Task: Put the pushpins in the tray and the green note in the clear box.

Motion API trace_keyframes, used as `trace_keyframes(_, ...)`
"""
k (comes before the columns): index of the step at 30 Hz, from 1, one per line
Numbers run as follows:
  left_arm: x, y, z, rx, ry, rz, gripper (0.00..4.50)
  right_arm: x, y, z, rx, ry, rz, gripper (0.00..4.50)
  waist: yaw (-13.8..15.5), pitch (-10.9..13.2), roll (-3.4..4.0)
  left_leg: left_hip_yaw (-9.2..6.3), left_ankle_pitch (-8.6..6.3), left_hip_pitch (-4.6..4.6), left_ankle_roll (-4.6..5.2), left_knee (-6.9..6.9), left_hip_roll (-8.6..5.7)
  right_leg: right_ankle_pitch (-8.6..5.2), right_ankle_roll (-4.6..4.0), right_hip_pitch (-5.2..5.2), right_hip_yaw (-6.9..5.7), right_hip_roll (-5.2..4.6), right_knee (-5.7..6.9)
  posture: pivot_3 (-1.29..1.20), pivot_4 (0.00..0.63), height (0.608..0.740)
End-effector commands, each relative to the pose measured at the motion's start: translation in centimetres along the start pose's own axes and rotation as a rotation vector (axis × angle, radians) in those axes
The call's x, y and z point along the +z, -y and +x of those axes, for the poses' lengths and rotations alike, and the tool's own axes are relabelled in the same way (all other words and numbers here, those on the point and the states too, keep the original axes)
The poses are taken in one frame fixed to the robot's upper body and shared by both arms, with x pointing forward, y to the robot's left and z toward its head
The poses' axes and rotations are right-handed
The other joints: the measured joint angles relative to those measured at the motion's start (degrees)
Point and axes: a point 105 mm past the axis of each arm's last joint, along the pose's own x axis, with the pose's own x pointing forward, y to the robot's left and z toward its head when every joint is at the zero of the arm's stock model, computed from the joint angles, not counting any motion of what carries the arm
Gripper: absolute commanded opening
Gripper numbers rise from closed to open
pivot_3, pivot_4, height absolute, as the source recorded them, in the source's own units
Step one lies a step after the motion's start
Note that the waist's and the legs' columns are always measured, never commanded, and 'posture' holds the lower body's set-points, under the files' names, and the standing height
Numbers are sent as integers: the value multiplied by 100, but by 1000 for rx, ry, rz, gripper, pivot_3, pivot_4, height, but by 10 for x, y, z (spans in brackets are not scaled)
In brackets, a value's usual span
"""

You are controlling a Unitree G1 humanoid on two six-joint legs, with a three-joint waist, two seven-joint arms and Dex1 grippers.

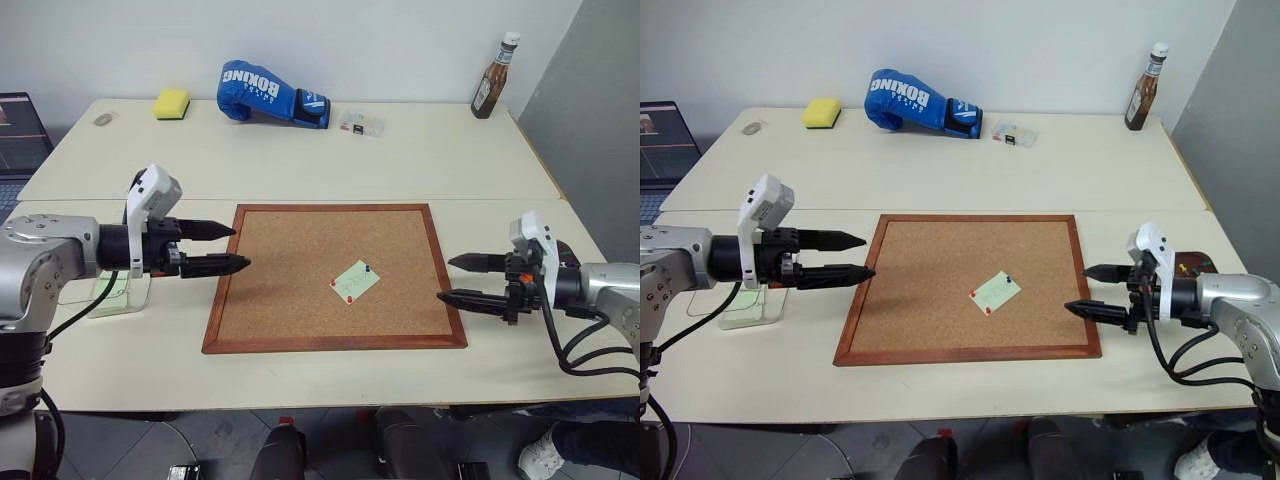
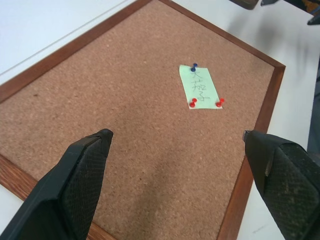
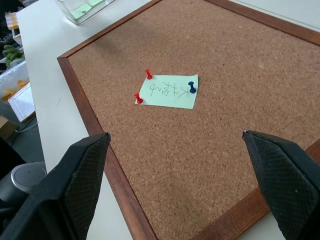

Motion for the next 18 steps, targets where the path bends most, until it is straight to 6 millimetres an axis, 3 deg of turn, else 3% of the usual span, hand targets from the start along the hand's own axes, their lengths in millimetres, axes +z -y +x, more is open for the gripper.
trace_keyframes(1, 2, 1, -4, 5, -8, 23, 4458, 9, -1, -2, 0, 10, -49, 4500, 1, 0, -1, 0, 0, 0, 0, 0, 0, 0, 0, 0, 0, 0, 0, 0, 150, 740)
trace_keyframes(18, 2, 5, 4, -39, -6, 10, 4458, 9, -4, -5, 8, 0, -44, 4500, 7, 0, -1, 1, 1, 3, 0, 4, 0, 1, 1, 0, 1, 0, 9, 0, 150, 740)
